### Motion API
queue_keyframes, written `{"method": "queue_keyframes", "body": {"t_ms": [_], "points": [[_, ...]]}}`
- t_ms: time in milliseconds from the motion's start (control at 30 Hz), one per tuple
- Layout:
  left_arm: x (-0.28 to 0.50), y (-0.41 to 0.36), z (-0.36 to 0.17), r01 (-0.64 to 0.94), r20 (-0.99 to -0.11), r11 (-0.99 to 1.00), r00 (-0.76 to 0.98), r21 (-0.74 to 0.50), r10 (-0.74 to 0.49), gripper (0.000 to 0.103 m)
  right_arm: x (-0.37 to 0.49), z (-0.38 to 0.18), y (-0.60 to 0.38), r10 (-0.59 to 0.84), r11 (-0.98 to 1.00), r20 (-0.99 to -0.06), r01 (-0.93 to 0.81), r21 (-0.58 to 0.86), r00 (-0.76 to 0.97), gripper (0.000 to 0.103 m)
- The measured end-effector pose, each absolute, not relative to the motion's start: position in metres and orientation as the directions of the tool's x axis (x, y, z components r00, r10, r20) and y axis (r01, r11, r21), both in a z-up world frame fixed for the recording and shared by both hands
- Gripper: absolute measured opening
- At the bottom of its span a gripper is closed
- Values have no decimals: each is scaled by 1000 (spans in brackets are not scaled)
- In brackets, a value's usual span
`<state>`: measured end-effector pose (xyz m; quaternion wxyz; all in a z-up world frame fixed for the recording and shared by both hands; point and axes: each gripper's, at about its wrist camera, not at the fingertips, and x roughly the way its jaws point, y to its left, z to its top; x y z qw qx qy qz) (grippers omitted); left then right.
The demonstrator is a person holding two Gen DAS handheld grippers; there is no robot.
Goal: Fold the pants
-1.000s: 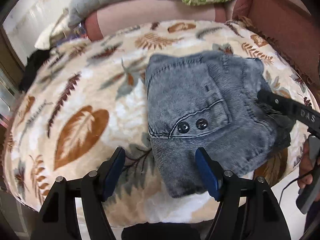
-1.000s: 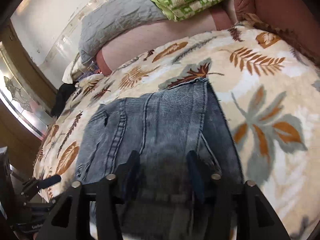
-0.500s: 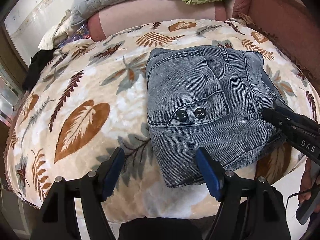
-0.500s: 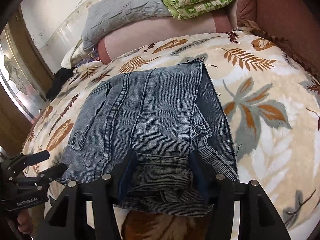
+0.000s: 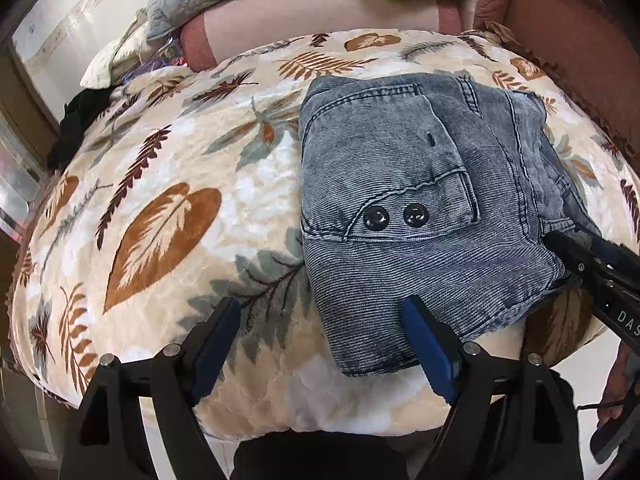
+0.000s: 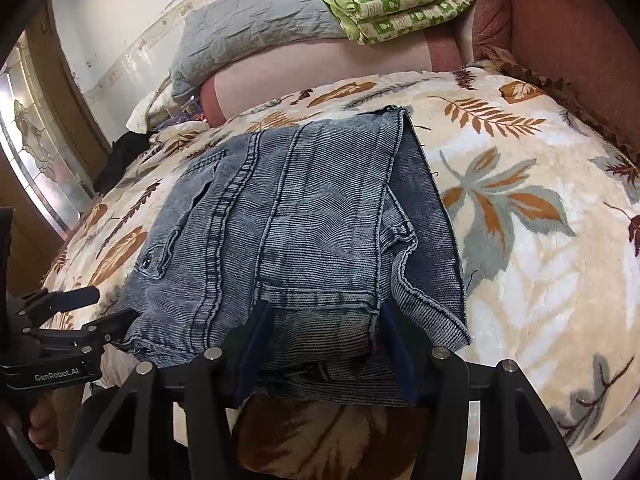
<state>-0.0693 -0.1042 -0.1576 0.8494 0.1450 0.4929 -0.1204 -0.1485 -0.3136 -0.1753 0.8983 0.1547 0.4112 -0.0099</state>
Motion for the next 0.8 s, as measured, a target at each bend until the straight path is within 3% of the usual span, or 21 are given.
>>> {"method": "queue_keyframes", "body": {"t_ms": [167,467,800], "points": [[-75,-100,-139,328,-853,934,520,142,-53,83,-149,-161,-318,116,934,-763,191,302,636,59],[-90,-92,-90,299,-761,942,644,155,-79,83,-150,-114,-311,111,939,-700,155,306,706,59],[-90,-88,-78,282,-739,947,669,153,-79,83,-135,-119,-281,139,954,-717,102,282,684,59]]}}
